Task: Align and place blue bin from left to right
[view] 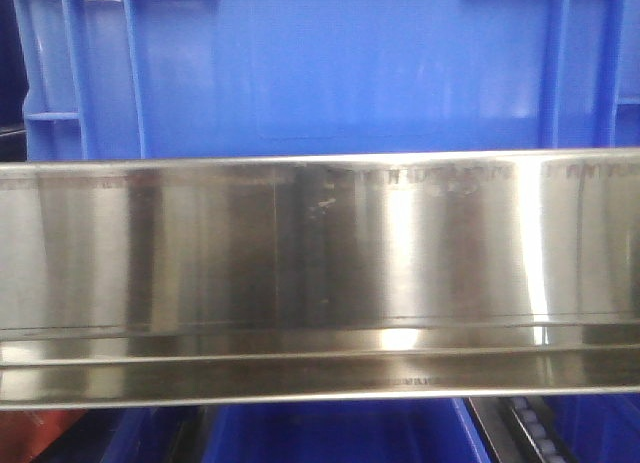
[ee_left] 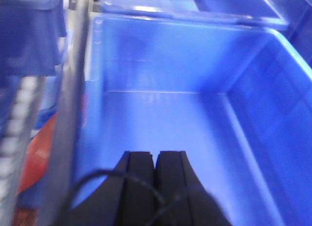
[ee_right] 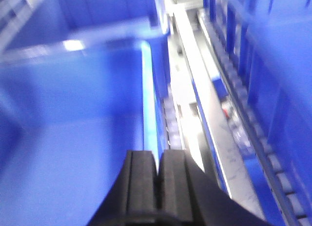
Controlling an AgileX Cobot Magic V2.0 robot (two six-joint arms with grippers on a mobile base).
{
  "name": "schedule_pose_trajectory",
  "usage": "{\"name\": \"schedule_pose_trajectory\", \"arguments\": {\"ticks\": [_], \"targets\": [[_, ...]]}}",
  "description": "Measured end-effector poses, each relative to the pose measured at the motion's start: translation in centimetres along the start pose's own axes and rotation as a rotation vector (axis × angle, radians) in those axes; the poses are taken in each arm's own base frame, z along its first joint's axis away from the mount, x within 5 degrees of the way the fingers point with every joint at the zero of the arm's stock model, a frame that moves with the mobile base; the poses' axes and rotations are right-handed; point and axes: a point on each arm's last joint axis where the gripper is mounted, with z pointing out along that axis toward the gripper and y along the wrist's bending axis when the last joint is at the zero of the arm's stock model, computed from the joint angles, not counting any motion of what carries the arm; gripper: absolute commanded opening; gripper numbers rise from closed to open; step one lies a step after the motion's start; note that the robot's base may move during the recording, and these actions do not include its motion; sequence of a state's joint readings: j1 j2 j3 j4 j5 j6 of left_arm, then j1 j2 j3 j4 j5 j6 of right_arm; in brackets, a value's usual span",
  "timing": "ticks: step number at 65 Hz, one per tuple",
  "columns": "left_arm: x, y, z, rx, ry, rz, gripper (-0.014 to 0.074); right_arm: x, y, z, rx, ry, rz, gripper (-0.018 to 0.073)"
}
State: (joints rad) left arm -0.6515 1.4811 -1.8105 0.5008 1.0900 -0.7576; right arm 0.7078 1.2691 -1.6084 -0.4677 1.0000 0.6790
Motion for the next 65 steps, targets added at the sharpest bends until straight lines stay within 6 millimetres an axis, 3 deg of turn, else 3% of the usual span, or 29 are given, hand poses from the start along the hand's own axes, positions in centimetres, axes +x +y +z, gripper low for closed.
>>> {"name": "schedule_pose_trajectory", "arguments": {"ticks": [10, 19, 46, 58, 65], "targets": [[0.5, 0.9, -1.3, 0.002, 0.011, -0.004, -0.0111, 0.4, -0.5, -1.0, -0.011, -0.014, -0.019, -0.0078], [1.5, 1.3, -2.1, 0.110, -0.063, 0.010, -0.0111, 1.8, -0.9, -1.3, -0.073, -0.070, -0.050, -0.0078], [7.9, 3.1, -5.0, 0.541, -0.426, 0.128, -0.0111, 7.8, -3.4, -5.3, -0.324, -0.378, -0.194, -0.0078], [10.6, 4.7, -6.2, 0.593, -0.477, 0.159, -0.0111, 10.4, -4.8, -6.6, -0.363, -0.448, -0.230, -0.0078], [11.3, 5.7, -7.4, 0.600, -0.503, 0.157, -0.0111, 10.8, -5.5, -7.9, -0.372, -0.492, -0.225, -0.0078]]}}
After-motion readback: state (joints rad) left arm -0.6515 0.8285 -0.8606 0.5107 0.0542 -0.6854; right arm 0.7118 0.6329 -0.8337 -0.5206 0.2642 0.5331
